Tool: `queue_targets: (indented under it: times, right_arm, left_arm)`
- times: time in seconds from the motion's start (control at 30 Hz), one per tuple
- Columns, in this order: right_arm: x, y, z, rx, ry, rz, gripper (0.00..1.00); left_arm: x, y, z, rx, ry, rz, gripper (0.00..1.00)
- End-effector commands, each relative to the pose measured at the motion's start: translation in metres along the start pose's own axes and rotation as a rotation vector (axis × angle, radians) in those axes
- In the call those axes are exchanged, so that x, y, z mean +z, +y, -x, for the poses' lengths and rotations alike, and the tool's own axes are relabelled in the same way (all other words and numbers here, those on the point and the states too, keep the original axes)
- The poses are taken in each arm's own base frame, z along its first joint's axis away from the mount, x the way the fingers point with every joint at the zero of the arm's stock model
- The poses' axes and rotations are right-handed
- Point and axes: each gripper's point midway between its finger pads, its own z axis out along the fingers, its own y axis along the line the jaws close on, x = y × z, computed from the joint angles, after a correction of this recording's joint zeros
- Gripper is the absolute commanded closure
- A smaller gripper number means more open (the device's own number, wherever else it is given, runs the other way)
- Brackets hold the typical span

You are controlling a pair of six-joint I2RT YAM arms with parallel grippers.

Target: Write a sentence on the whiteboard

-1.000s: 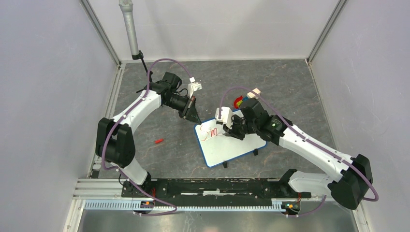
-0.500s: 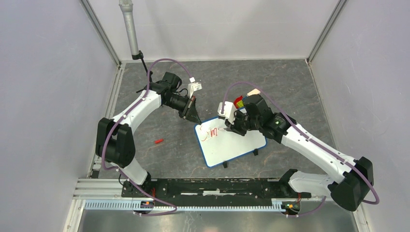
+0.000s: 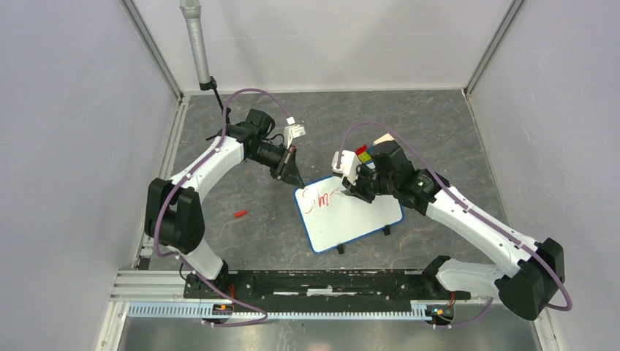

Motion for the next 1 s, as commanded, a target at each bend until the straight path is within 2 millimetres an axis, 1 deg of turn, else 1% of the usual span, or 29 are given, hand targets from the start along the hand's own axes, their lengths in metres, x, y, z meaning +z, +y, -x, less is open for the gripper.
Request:
queue_targets:
  times: [0.0,0.2,0.5,0.63,0.7,0.77,0.83,0.97]
  right_arm:
    - [-0.008,-0.019,0.005,-0.024,-0.009,-0.078,1.0]
    - [-0.001,-0.008,0.0,-0.013,-0.004,-0.017,1.0]
    - [0.005,0.015,-0.017,-0.032,0.047,0.063,1.0]
    - [0.004,0.018,-0.023,-0.041,0.068,0.067,1.0]
    - [0.002,0.016,-0.023,-0.047,0.074,0.057,1.0]
    - [-0.001,0.012,-0.021,-0.054,0.079,0.041,1.0]
    - [-0.005,0.006,-0.013,-0.064,0.071,0.019,1.0]
    - [-0.012,0.0,0.012,-0.066,0.015,0.007,1.0]
  left_arm:
    - [-0.001,0.0,0.002,0.039,-0.006,-0.001,0.98]
    - [0.0,0.0,0.003,0.038,-0.006,-0.002,0.98]
    - [0.0,0.0,0.002,0.038,-0.004,0.0,0.98]
    - [0.0,0.0,0.003,0.039,-0.005,0.0,0.97]
    - [0.0,0.0,0.002,0.04,-0.005,-0.001,0.98]
    - [0.0,0.0,0.002,0.04,-0.005,0.0,0.97]
    - [0.0,0.0,0.002,0.04,-0.005,-0.002,0.98]
    - [-0.001,-0.001,0.003,0.04,-0.008,-0.005,0.97]
